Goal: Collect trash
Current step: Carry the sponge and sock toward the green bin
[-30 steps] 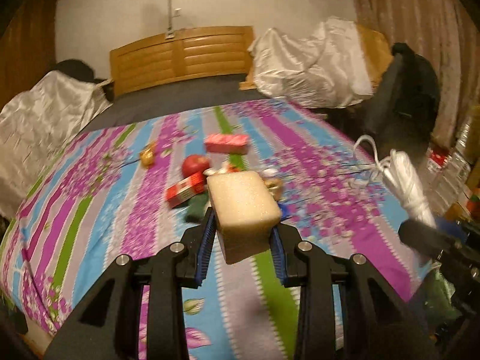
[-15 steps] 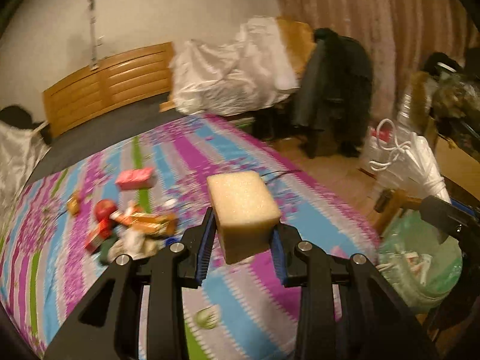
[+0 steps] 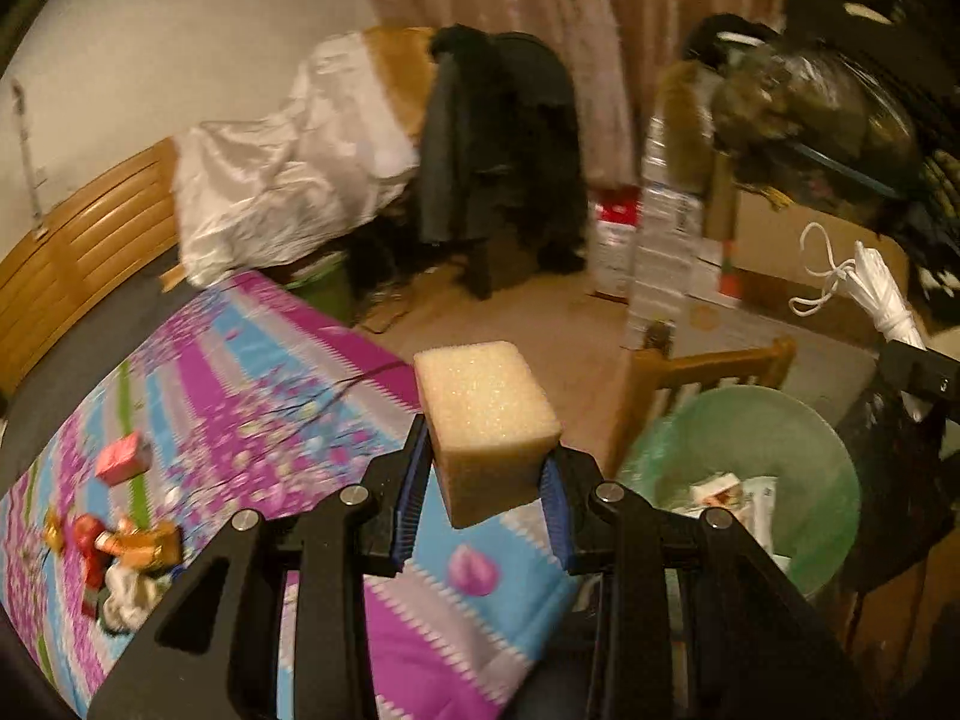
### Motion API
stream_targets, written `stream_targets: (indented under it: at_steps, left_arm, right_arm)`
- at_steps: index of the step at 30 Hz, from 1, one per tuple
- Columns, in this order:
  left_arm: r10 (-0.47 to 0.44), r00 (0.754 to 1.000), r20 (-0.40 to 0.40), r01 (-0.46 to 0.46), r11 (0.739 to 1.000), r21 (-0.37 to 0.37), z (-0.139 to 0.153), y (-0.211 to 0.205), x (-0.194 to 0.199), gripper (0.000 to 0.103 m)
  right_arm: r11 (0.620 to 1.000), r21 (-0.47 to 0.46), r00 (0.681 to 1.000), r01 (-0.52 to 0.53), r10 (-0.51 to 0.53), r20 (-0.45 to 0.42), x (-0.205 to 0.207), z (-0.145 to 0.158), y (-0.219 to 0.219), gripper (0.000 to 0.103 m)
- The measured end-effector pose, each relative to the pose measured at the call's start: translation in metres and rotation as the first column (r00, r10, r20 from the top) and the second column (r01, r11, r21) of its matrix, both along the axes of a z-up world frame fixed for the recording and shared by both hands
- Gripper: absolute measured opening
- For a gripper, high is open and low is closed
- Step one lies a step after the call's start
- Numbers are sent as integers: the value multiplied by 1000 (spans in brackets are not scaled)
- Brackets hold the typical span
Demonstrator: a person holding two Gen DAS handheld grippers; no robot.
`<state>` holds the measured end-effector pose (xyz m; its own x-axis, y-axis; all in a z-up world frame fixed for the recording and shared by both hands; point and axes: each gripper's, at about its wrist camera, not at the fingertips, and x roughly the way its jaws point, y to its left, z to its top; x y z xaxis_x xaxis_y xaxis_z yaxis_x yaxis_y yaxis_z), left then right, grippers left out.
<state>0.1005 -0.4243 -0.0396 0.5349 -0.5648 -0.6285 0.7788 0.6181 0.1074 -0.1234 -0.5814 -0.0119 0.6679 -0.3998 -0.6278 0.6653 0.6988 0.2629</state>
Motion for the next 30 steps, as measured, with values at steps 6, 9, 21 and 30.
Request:
stream_targets:
  at_steps: [6,9,21,30]
  left_arm:
    - [-108,994,10,108,994,32,-7,-52,-25,32]
    - [-158,987,15,157,986,51,-11,-72,-38,32]
    - [-265,964,-18,265,954,138,-35,-113,-64,32]
    - [-283,959,-25,283,945,165,-45,-118,-69,33]
  right_arm:
    - [997,5,996,79,-79,-38,-23,-12,-35,27]
    - [995,1,993,101,-101,-59,-30,-18,-41,27]
    - [984,71,979,162,-151,-134,-51,-41,-59,27]
    - [983,109,977,150,-130,-171,-47,-58,-58,27]
